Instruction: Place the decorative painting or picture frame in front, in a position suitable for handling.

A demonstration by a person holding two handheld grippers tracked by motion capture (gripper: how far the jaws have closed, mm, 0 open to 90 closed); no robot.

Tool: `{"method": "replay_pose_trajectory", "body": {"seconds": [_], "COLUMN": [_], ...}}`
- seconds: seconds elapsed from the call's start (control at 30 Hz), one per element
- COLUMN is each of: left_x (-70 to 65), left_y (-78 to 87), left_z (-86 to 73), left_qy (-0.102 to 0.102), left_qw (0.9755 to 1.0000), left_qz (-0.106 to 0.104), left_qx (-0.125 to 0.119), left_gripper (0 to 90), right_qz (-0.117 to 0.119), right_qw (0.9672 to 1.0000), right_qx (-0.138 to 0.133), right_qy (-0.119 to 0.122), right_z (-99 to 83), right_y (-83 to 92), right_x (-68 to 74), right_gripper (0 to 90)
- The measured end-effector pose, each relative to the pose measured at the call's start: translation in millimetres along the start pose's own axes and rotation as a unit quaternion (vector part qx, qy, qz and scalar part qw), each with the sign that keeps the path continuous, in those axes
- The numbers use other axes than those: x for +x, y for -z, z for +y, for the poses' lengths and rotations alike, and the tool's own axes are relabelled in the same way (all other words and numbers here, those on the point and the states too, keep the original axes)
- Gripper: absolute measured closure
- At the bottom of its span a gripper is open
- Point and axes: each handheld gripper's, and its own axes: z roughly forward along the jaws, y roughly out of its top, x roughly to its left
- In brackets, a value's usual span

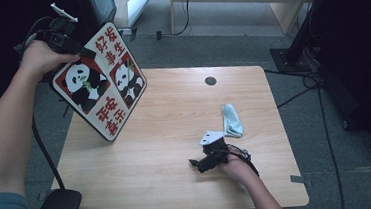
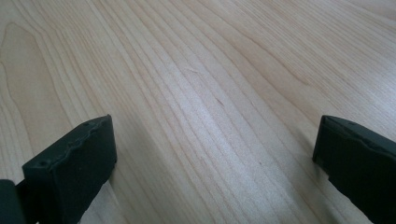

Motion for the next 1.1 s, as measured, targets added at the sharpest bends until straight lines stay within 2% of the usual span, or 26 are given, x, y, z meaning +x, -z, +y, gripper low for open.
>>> {"method": "replay_pose_trajectory", "body": {"seconds": [0.1,0.17,0.37,0.5,0.53,0.57,0.6,0.67,0.7,0.73,0.8,0.83,0.87,0.93,0.97,1.03,1.1], "left_x": [-0.9,-1.6,-3.7,-7.0,-8.9,-15.3,-15.3,-27.7,-38.0,-38.0,-49.6,-57.7,-57.7,-66.6,-77.4,-81.2,-93.9], "left_y": [-1.5,-0.8,0.6,1.3,1.7,2.5,2.5,3.3,4.9,4.9,8.4,12.7,12.7,18.6,23.9,25.3,28.0], "left_z": [0.9,2.4,7.3,11.6,12.9,15.5,15.5,19.5,23.3,23.3,26.5,27.9,27.9,28.6,28.9,28.8,28.3], "left_qy": [-0.004,0.002,0.032,0.063,0.064,0.05,0.05,0.022,0.004,0.004,-0.013,-0.027,-0.027,-0.041,-0.05,-0.052,-0.064], "left_qw": [0.9999,0.9999,0.999,0.9969,0.9969,0.9976,0.9976,0.9983,0.998,0.998,0.9976,0.9975,0.9975,0.9976,0.9976,0.9975,0.9966], "left_qz": [0.009,0.007,0.002,-0.002,-0.004,-0.006,-0.006,0.007,0.022,0.022,0.035,0.033,0.033,0.022,0.007,0.001,-0.015], "left_qx": [0.006,0.013,0.032,0.045,0.047,0.047,0.047,0.053,0.059,0.059,0.059,0.056,0.056,0.051,0.048,0.049,0.049], "left_gripper": [74.4,76.3,78.4,80.5,81.1,81.7,81.6,81.5,81.7,81.6,81.6,81.6,81.6,81.6,81.7,81.7,81.7], "right_qz": [0.0,0.0,0.0,0.001,0.002,0.002,0.002,0.002,0.003,0.003,0.002,0.002,0.002,0.003,0.002,0.002,0.003], "right_qw": [1.0,1.0,1.0,1.0,1.0,1.0,1.0,1.0,1.0,1.0,1.0,1.0,1.0,1.0,1.0,1.0,1.0], "right_qx": [0.0,0.0,-0.001,0.001,0.002,0.001,0.001,0.002,0.002,0.002,0.002,0.002,0.002,0.002,0.002,0.002,0.002], "right_qy": [0.0,0.0,0.0,0.0,-0.001,-0.001,-0.001,-0.002,-0.002,-0.002,-0.002,-0.002,-0.002,-0.002,-0.001,-0.001,-0.001], "right_z": [-0.2,-0.2,-0.5,-1.0,-1.1,-1.4,-1.4,-1.4,-1.5,-1.5,-1.5,-1.5,-1.5,-1.4,-1.4,-1.5,-1.5], "right_y": [0.1,0.1,0.3,1.1,1.3,1.6,1.6,1.7,1.8,1.8,1.7,1.8,1.8,1.8,1.8,1.7,1.8], "right_x": [0.1,0.1,0.3,0.6,0.9,1.0,1.0,1.0,1.0,1.0,1.0,0.9,0.9,0.9,0.8,0.9,0.8], "right_gripper": [0.0,0.0,0.0,0.0,0.0,0.0,0.0,0.0,0.0,0.0,0.0,0.0,0.0,0.0,0.0,0.0,0.0]}}
